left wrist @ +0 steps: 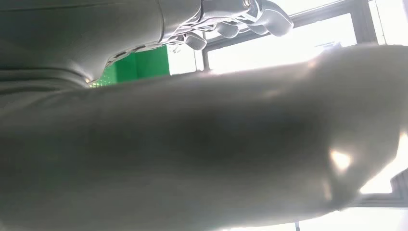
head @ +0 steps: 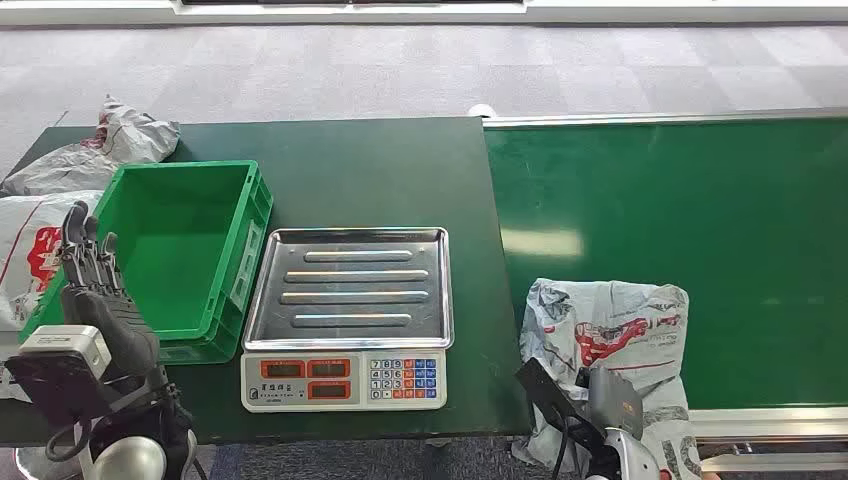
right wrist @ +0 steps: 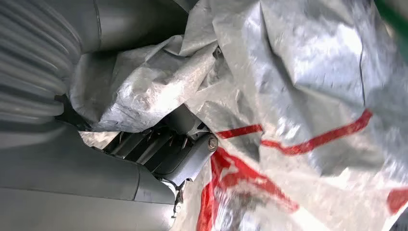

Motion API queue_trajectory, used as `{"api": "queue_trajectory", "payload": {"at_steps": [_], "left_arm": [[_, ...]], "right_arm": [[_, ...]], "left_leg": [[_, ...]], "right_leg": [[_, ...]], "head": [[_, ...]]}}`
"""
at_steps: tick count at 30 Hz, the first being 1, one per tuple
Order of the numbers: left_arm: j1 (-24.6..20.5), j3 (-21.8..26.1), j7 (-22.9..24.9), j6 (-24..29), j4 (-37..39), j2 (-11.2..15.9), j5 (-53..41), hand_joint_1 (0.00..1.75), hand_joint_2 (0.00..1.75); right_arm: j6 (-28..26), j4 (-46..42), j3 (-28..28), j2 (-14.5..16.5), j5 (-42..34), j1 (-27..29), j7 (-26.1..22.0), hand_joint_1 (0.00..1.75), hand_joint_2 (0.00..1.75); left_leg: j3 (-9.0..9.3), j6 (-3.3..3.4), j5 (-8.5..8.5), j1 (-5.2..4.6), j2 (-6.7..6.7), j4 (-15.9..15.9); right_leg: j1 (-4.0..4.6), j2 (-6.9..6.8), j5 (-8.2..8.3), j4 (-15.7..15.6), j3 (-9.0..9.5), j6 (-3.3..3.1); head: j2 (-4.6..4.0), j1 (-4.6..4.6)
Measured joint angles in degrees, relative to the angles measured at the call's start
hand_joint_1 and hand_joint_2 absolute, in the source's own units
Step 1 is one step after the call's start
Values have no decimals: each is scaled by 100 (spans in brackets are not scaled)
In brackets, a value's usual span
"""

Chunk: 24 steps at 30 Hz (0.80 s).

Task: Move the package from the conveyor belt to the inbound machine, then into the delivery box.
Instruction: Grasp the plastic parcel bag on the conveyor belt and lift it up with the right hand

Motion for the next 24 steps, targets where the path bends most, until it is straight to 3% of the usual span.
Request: {"api": "queue_trajectory", "payload": {"at_steps": [5,9,16,24], "left_arm": [[4,0,-10,0,0,0,7,0,0],[57,0,-187,-14,-32,-16,85,0,0],[56,0,-310,-69,4,-26,221,0,0],[77,0,-387,-67,17,-24,296,0,0]], "right_arm": [[-55,-52,-10,4,71,18,8,175,175],[-961,-1711,-453,-19,1868,210,189,175,175],[-1101,-2089,-503,-519,2472,-128,165,175,175],[-1137,-2107,-394,-893,2535,-389,177,175,175]], "left_leg": [[0,0,0,0,0,0],[-1,0,0,-3,1,0],[-1,1,1,-5,1,1],[-27,1,1,-5,0,-1]], "right_leg": [[0,0,0,0,0,0],[-3,1,0,0,0,0],[-4,1,3,0,2,2],[-4,0,3,1,3,2]], "head": [[0,0],[0,0],[0,-1],[0,0]]}}
